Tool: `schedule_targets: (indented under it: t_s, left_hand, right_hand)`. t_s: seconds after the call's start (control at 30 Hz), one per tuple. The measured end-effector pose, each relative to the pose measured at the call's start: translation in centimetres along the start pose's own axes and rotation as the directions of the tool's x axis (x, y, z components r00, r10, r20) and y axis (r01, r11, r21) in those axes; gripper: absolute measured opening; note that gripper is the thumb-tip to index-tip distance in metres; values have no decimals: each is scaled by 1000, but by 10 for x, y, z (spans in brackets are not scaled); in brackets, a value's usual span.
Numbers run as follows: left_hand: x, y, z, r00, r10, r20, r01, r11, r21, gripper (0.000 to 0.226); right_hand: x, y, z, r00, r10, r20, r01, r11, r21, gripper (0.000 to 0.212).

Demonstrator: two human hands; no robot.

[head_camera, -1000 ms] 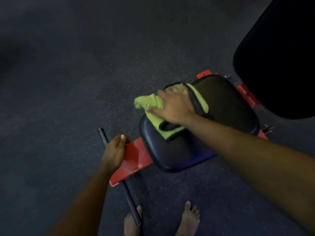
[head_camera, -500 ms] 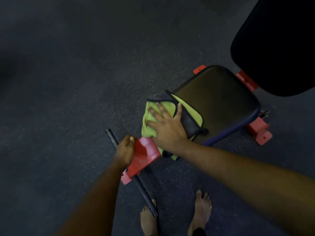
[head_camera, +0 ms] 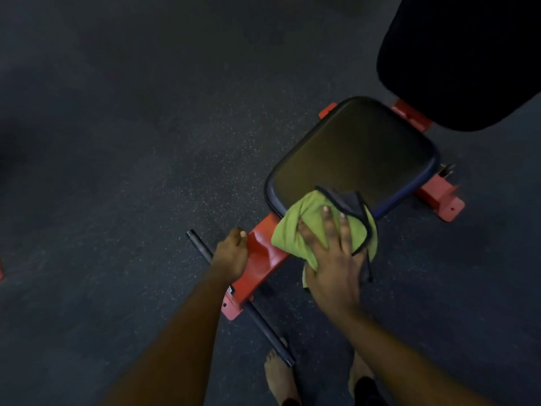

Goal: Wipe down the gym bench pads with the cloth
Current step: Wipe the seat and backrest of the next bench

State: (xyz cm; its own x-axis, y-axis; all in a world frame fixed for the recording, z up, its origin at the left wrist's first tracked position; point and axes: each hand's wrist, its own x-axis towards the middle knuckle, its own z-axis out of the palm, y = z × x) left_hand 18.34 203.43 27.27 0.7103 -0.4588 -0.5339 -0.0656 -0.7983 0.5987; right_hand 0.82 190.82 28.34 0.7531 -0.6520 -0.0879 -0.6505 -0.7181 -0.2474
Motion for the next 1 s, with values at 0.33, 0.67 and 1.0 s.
schedule_targets:
  t_s: [0.33, 0.67, 1.0]
  left_hand:
    - [25, 39, -4, 973, 174, -150, -196, 969, -148, 62]
    - [57, 104, 7, 980, 193, -45, -196, 979, -64, 54]
    - [75, 128, 10, 997, 80, 7, -80, 995, -51, 62]
  right_hand:
    - [7, -19, 19, 859, 486, -161, -319, 754, 574, 74]
    - [44, -22, 13, 554, 833, -11, -294, 208, 933, 72]
    - [157, 109, -47, 533, 845, -37, -602, 409, 686, 69]
